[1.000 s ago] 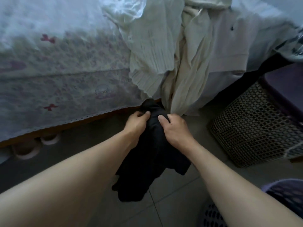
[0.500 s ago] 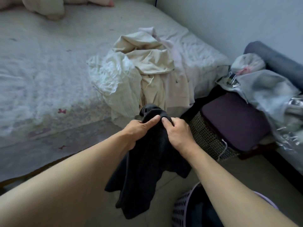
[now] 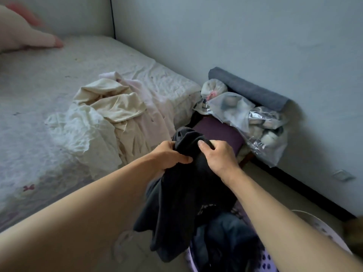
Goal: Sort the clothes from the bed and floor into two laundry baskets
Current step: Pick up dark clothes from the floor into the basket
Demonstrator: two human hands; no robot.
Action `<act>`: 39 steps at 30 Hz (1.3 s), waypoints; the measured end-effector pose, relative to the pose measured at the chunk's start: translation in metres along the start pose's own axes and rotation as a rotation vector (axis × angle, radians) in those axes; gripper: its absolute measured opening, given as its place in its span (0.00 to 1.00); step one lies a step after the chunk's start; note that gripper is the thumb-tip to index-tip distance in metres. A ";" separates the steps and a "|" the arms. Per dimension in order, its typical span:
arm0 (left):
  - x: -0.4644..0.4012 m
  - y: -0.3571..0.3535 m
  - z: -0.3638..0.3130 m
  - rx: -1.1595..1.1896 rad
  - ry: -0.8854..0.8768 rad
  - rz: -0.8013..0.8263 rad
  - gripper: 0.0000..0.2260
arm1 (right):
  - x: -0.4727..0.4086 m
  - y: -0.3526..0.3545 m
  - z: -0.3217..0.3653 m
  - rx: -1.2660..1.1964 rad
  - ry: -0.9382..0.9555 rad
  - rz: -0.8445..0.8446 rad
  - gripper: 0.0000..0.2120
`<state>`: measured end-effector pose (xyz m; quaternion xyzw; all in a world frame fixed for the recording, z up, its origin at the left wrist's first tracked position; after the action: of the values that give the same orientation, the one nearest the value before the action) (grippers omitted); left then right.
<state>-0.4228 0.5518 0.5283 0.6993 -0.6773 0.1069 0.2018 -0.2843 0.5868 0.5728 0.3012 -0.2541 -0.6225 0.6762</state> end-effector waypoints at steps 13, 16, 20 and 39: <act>-0.016 -0.171 -0.065 -0.223 -0.178 0.134 0.14 | 0.037 0.162 -0.120 -0.052 -0.284 -0.389 0.12; -0.025 -0.201 -0.052 -0.271 -0.150 0.130 0.18 | 0.042 0.177 -0.152 -0.052 -0.299 -0.474 0.18; -0.034 -0.231 -0.025 -0.365 -0.108 0.123 0.15 | 0.044 0.189 -0.197 0.034 -0.344 -0.451 0.13; -0.063 -0.346 0.087 -0.528 0.120 0.079 0.14 | 0.072 0.175 -0.366 0.097 -0.487 -0.313 0.05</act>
<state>-0.0949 0.5715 0.3763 0.5881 -0.6953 -0.0245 0.4124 0.1060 0.5557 0.4447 0.2105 -0.3886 -0.7604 0.4759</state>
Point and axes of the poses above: each hand's wrist, its own x-axis away from the middle knuckle, its own y-axis out of the back of the hand, z = x × y, the point moved 8 cm from there along -x, towards the middle knuckle, and after that the axes turned 3 degrees about -z, right-handed, at the moved point
